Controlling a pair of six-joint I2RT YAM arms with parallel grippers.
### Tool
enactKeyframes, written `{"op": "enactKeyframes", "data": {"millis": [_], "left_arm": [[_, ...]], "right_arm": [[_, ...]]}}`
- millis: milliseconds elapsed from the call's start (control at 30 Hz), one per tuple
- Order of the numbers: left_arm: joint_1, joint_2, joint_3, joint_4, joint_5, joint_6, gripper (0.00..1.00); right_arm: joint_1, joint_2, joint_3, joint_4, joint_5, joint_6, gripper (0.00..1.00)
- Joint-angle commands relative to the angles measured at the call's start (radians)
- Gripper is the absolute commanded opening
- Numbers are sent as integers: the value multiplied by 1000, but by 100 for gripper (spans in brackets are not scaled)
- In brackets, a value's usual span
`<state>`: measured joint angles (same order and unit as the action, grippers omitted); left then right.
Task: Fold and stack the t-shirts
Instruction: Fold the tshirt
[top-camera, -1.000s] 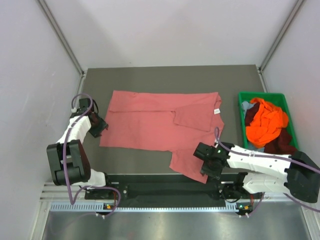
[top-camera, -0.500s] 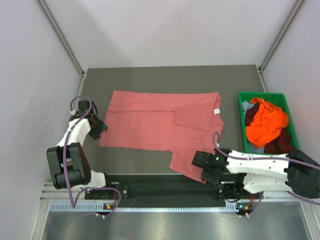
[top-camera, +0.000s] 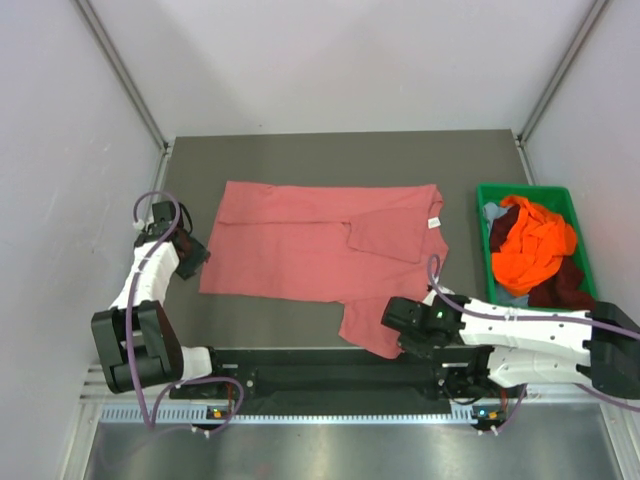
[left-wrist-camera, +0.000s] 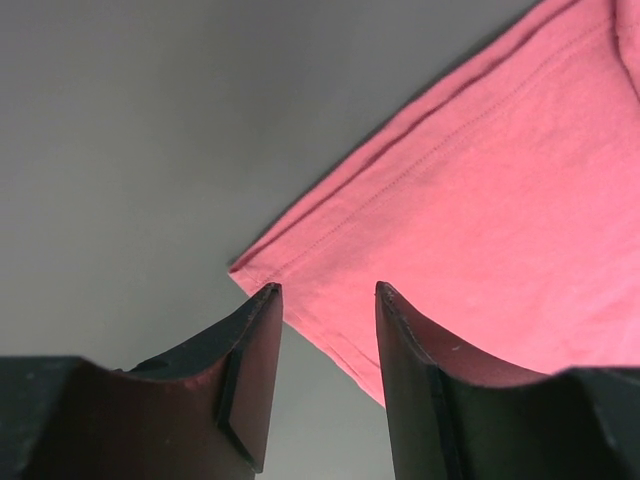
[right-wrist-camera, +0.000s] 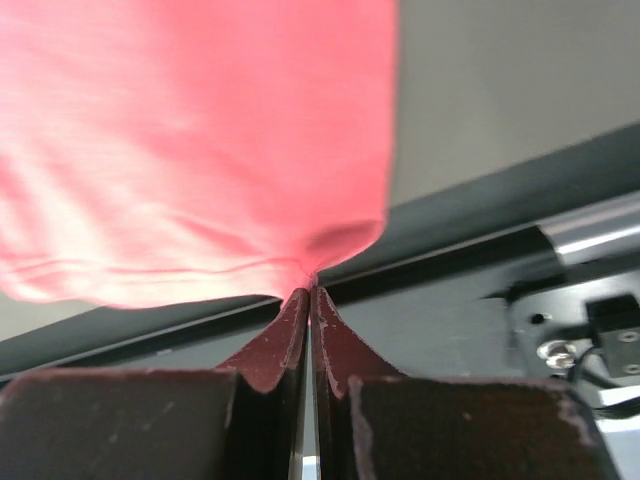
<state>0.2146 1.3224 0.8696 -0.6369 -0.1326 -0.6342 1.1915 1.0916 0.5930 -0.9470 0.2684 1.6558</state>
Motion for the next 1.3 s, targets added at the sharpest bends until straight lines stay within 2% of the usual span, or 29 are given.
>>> {"op": "enactKeyframes", "data": {"millis": [0,133,500,833,1000,1033,1067,1100,1133,1267], "left_arm": [[5,-31,5,-18,53,2,48],[5,-48,-66,22,41,-7,51],[5,17,-159,106,37,-74,50],[8,70,-178,170,8,-104,47],[6,98,-198,204,4,-108,37],[6,103,-198,206,4,-110,32],[6,106,-198,212,8,-107,24],[6,106,-193,210,19,-101,6],[6,101,-190,207,27,-98,0],[6,32,-161,187,44,-79,0]], "right_arm": [[14,-22,82,-7,109,-17,0],[14,-12,120,-33,162,-31,0],[10,-59,140,-72,268,-37,0],[7,-98,133,-65,292,-42,0],[8,-95,123,-68,305,-27,0],[7,-93,123,-73,310,-22,0],[8,-93,129,-87,316,-21,0],[7,-90,136,-96,336,-16,0],[5,-87,143,-107,347,-14,0],[-6,-78,209,-170,426,-17,0]]}}
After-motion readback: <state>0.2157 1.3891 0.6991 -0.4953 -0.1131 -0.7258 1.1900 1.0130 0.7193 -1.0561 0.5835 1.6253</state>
